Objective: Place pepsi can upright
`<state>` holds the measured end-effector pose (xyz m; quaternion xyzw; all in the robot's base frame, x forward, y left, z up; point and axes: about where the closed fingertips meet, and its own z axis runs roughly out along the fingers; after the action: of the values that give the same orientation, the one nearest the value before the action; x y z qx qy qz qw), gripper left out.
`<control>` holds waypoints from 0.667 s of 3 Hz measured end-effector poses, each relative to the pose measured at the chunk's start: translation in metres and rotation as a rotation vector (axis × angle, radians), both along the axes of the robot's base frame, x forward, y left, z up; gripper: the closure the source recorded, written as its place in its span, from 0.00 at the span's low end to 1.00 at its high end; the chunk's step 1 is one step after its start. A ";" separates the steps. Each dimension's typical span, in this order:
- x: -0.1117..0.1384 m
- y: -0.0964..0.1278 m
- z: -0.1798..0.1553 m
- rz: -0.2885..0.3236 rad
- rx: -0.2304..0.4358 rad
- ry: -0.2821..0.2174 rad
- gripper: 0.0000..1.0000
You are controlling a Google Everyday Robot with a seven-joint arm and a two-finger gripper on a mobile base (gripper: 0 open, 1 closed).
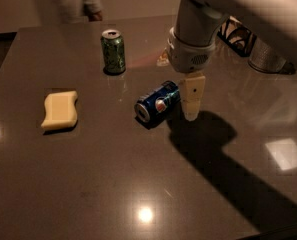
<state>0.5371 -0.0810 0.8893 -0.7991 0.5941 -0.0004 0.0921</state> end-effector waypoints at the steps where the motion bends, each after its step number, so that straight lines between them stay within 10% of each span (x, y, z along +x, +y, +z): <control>1: -0.002 0.018 -0.015 0.075 0.000 0.009 0.00; 2: -0.009 0.038 -0.028 0.157 0.006 0.039 0.00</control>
Offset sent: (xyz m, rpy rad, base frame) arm -0.0187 0.0576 -0.0427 0.0095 0.0876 0.2535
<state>0.5286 -0.0434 0.8611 -0.8427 0.5314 0.0245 0.0828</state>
